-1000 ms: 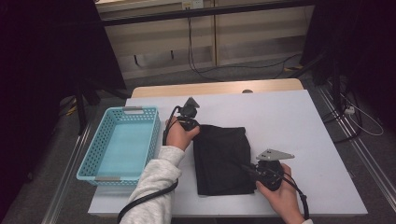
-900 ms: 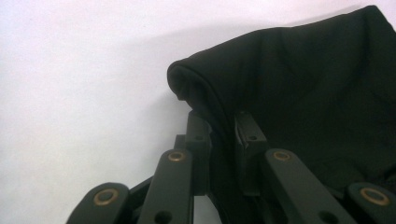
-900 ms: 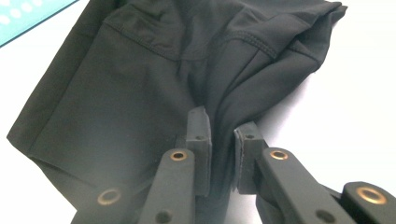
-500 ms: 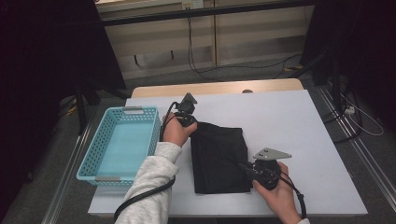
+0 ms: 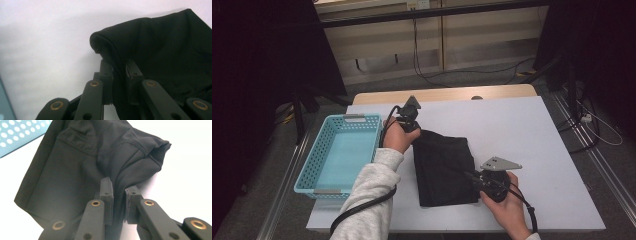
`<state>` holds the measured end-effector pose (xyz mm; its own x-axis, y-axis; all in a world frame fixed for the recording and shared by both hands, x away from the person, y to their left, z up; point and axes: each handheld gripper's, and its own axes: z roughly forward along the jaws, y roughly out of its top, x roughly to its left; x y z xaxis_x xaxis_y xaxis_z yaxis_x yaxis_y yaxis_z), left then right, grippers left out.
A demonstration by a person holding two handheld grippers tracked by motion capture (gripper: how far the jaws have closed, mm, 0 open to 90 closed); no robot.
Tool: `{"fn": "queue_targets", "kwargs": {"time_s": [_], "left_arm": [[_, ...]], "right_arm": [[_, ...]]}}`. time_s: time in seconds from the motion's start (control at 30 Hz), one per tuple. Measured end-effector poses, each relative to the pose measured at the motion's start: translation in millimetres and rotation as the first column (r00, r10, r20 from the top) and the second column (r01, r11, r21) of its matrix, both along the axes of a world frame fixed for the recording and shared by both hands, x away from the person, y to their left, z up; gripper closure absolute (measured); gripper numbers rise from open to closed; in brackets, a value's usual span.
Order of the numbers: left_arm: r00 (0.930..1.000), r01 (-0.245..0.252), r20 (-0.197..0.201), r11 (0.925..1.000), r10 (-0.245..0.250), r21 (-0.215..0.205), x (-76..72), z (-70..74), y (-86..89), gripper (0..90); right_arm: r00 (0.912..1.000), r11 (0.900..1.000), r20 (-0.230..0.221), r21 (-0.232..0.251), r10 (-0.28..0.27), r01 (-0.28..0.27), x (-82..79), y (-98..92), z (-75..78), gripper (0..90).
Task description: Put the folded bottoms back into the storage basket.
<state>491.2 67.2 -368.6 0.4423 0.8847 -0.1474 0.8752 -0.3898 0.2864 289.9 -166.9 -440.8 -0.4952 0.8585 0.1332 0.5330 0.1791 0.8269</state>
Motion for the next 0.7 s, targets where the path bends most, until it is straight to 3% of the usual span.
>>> {"fn": "queue_targets", "kwargs": {"time_s": [0.47,0.7], "left_arm": [[1.0,-0.009,0.002,0.9998,0.009,0.02,0.6,25.7,4.4,79.4],[0.9997,-0.008,-0.024,0.9992,0.009,0.04,3.8,34.6,4.3,79.6]], "right_arm": [[0.999,1.0,0.041,0.027,0.015,-0.017,-2.1,6.3,11.9,80.5],[0.9979,0.999,0.061,0.038,0.02,-0.023,-1.4,9.4,18.0,80.6]]}}
